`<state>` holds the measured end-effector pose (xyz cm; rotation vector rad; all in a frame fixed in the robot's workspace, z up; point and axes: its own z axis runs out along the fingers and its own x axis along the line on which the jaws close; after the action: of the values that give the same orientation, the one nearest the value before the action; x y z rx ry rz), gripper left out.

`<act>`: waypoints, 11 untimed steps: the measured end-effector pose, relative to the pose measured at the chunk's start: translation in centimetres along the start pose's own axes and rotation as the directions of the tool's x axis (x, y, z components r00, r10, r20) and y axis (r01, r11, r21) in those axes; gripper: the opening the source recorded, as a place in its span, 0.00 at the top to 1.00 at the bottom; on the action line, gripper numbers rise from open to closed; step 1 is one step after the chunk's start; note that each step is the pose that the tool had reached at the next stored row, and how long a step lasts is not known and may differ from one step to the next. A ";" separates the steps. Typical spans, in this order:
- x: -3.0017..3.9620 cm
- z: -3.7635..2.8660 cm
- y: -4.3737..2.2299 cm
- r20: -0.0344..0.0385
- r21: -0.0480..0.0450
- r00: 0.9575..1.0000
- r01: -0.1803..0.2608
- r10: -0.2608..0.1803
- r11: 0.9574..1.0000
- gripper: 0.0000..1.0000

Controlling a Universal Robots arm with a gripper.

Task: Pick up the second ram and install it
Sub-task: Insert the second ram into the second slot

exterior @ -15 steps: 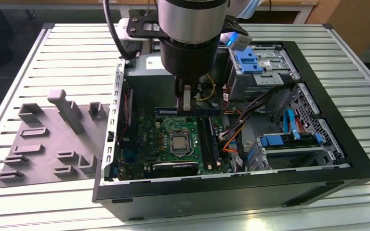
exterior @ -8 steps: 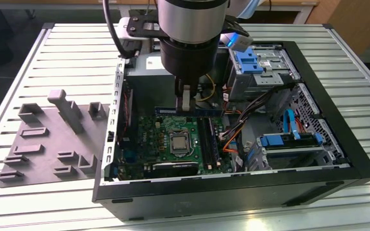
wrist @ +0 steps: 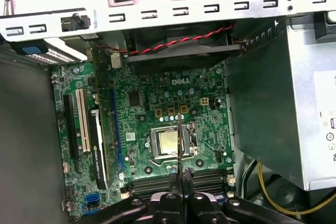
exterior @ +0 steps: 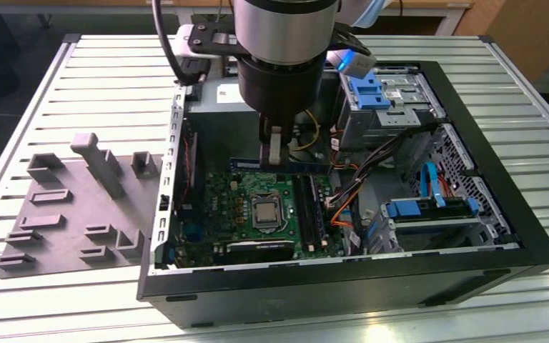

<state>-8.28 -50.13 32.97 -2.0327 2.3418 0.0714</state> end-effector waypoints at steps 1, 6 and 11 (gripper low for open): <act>0.00 0.00 0.00 0.000 0.000 1.000 -0.003 0.003 1.000 0.88; 0.00 0.00 0.00 0.000 0.001 1.000 -0.014 0.014 1.000 0.88; 0.00 0.00 0.00 0.000 0.001 1.000 -0.024 0.024 1.000 0.88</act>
<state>-8.28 -50.12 32.97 -2.0042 2.3655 0.0706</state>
